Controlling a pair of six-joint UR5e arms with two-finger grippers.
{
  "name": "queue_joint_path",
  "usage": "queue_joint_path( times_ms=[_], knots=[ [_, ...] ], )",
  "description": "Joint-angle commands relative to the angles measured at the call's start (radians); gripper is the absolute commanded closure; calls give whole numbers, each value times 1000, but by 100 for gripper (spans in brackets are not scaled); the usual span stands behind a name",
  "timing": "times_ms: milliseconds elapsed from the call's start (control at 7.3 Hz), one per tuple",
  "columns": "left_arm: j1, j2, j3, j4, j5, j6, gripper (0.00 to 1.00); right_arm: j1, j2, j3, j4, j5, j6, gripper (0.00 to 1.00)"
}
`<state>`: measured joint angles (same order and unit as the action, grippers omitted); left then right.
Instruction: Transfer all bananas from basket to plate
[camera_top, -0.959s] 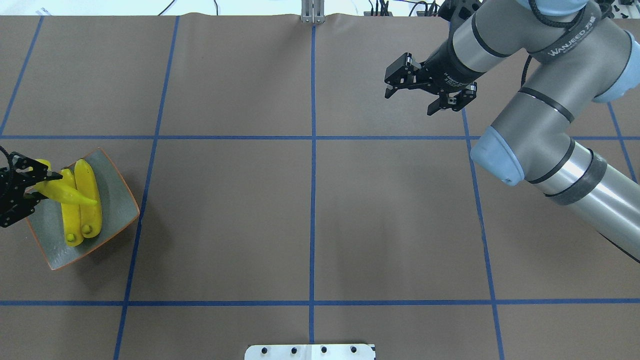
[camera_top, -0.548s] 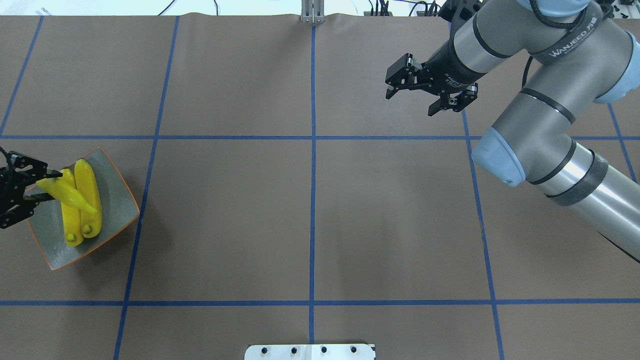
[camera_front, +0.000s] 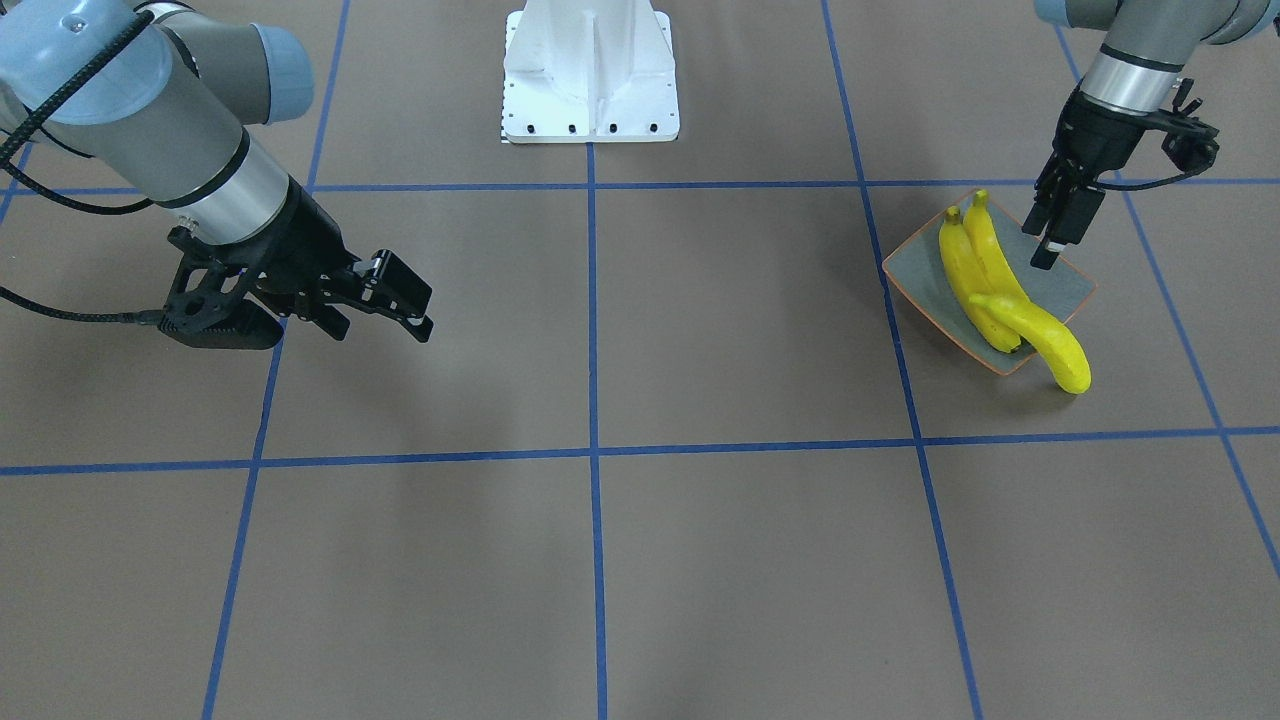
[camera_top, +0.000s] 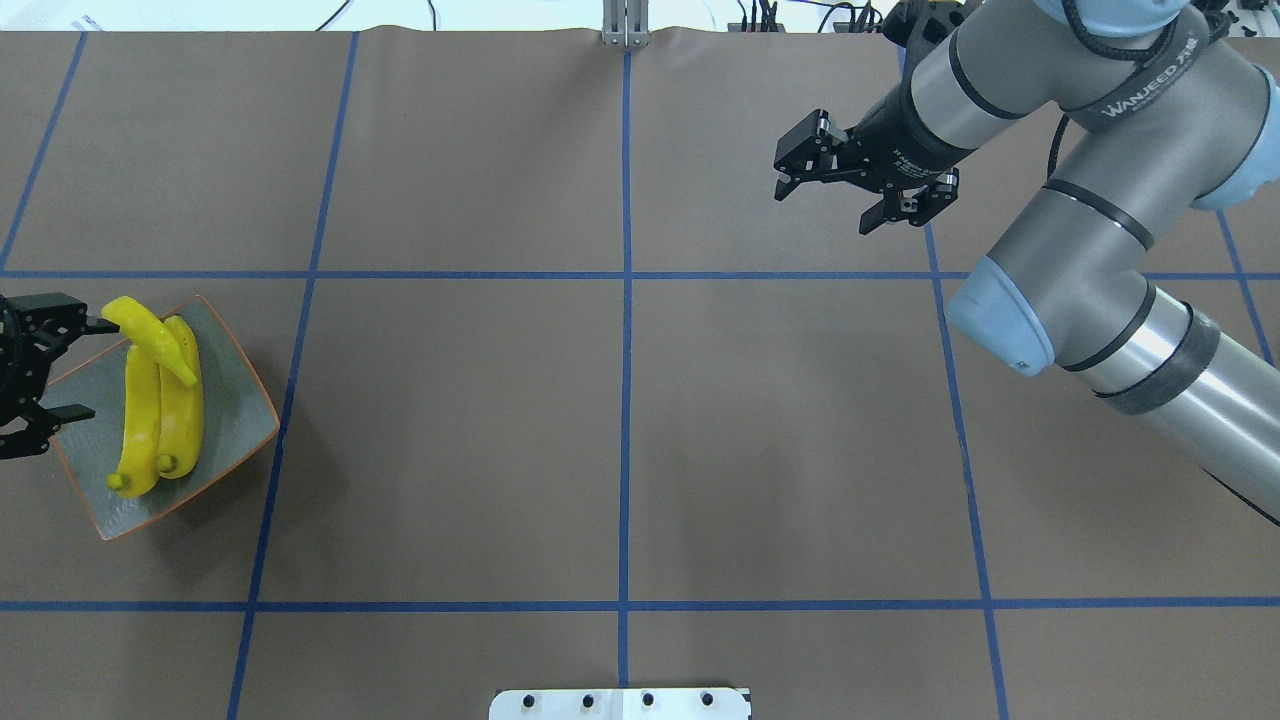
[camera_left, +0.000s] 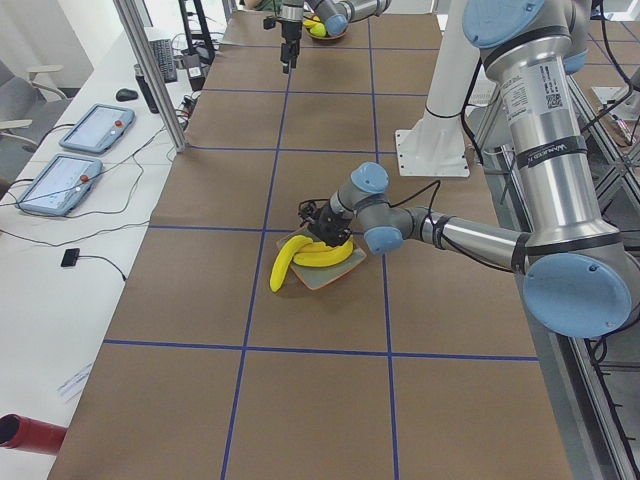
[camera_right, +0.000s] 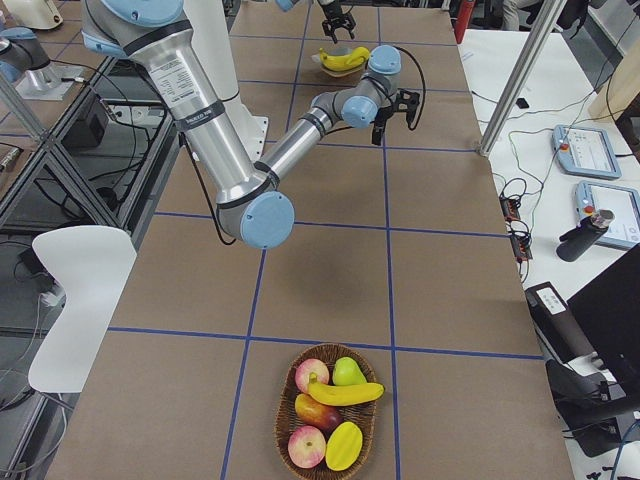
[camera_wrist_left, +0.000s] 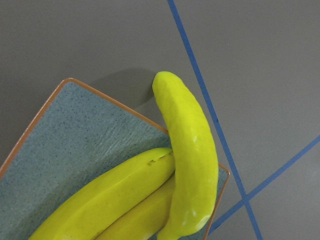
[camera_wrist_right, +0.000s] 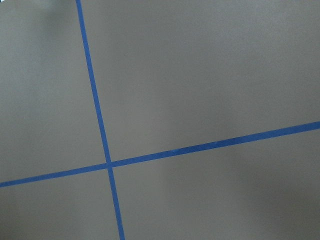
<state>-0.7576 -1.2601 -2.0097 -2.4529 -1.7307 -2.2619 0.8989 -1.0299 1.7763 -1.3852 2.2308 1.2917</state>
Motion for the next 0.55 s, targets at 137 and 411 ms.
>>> queue_joint_path(
  times_ms=[137,411],
  knots=[
    [-17,-7,-23,5,-7,7,0,0,-5,8,0,3,-2,0],
    [-16,-69,-59,88,-9,11,0,6,-25,28,0,7,-8,0]
  ],
)
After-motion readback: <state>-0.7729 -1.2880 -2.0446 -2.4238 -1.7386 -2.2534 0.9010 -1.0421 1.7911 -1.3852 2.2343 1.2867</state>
